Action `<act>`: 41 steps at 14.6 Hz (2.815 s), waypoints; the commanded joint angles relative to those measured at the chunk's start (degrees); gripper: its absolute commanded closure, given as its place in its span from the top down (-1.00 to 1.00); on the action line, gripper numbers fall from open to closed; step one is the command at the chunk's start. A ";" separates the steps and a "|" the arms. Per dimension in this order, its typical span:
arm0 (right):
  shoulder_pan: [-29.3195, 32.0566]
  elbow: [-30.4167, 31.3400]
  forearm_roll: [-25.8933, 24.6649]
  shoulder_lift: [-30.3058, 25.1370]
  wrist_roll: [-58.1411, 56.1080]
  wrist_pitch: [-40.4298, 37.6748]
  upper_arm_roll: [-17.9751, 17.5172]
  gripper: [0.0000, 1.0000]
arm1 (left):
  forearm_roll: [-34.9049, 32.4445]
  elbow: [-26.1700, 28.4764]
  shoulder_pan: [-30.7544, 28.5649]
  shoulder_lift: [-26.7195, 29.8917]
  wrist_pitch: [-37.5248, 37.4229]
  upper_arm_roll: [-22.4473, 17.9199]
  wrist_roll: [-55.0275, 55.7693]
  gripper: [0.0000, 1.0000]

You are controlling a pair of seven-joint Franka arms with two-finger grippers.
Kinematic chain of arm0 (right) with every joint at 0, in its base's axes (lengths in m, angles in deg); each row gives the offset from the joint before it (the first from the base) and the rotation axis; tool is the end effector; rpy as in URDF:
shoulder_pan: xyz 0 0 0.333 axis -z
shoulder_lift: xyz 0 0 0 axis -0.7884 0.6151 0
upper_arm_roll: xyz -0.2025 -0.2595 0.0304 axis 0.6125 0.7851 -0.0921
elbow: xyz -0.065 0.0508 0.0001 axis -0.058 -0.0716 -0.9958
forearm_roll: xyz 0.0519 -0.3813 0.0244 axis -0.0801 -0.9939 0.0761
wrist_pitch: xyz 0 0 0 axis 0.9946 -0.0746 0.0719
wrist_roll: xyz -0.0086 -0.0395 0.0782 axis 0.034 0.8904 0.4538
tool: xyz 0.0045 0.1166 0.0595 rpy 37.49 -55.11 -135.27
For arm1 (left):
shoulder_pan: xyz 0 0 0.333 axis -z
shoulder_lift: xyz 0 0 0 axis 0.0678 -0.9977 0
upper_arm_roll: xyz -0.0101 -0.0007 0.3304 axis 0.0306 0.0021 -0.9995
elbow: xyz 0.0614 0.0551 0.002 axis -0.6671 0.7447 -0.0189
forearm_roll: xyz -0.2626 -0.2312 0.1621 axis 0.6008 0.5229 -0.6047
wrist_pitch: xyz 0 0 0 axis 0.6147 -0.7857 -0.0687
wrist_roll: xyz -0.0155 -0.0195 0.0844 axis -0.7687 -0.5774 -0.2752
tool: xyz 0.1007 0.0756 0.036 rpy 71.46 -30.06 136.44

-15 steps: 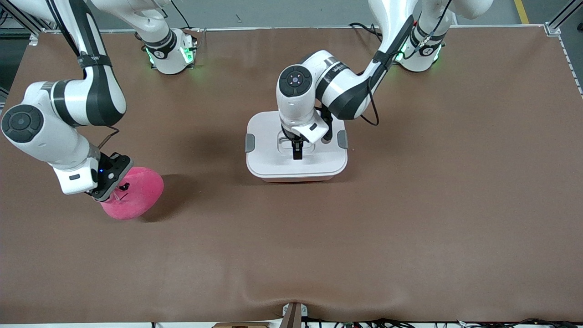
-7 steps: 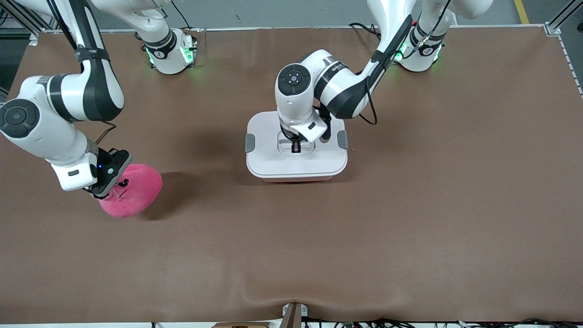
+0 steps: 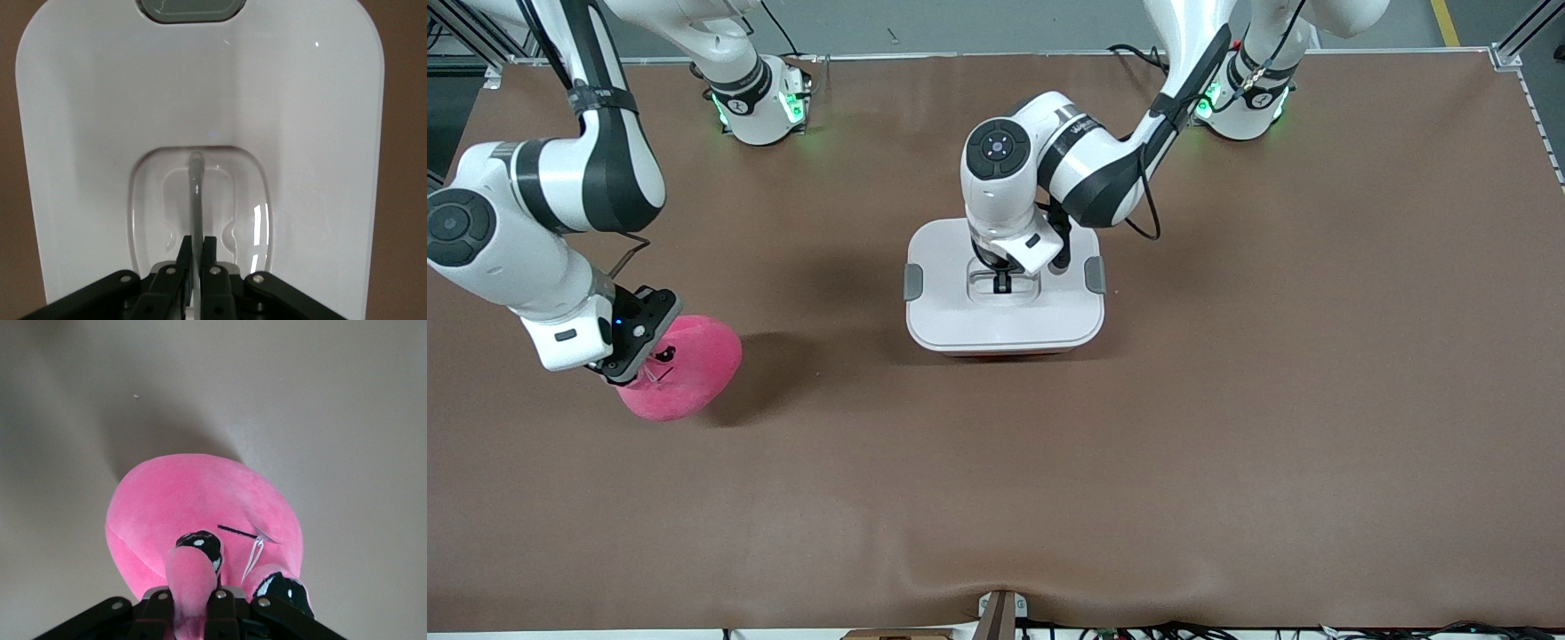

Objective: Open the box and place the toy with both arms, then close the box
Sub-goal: 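Lift the white lid off the box with the left gripper, then carry the pink plush into the open box with the right gripper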

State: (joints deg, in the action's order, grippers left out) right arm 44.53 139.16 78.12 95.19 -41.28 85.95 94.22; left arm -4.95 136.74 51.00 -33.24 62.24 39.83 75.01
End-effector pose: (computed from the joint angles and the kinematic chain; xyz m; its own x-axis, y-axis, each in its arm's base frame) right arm 0.6050 0.0294 0.4206 0.4223 0.9039 -0.0678 0.9061 -0.4189 0.0583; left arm 0.4617 -0.5281 0.3427 0.0067 0.9999 -0.0093 0.9991 -0.0071 -0.0429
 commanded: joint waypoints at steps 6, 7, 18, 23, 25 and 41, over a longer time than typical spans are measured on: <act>-0.13 -1.15 -1.04 -2.57 -7.50 -5.50 -0.27 -1.00 | -0.65 0.44 1.06 3.44 -0.52 -0.27 2.04 -1.00; -0.13 -1.15 -1.04 -2.65 -7.59 -5.59 -0.27 -1.00 | -0.57 0.44 1.06 3.53 -0.69 -0.27 2.04 -1.00; -1.10 -1.51 -1.04 -3.36 -7.68 -7.88 -0.44 -1.00 | -1.00 0.35 -3.33 6.34 -3.42 -0.97 -3.75 -1.00; -6.01 -3.96 -1.04 -3.27 -10.74 -7.96 -0.88 -1.00 | -1.88 0.88 -8.16 8.36 -6.14 -0.97 -9.73 -1.00; -9.61 -6.67 -1.39 -3.18 -12.41 -11.20 -0.80 -1.00 | -1.88 1.23 -10.18 9.42 -7.36 -0.97 -13.24 -1.00; -43.81 -15.02 -21.43 2.78 -5.84 -25.62 -0.80 -1.00 | -1.88 9.40 -26.89 13.99 -5.53 -0.44 -35.92 -1.00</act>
State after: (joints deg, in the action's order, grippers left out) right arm 2.42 128.34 58.57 94.71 -48.35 63.02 92.67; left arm -5.77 143.68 26.38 -20.75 55.67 38.64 41.99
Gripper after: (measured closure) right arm 0.855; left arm 0.930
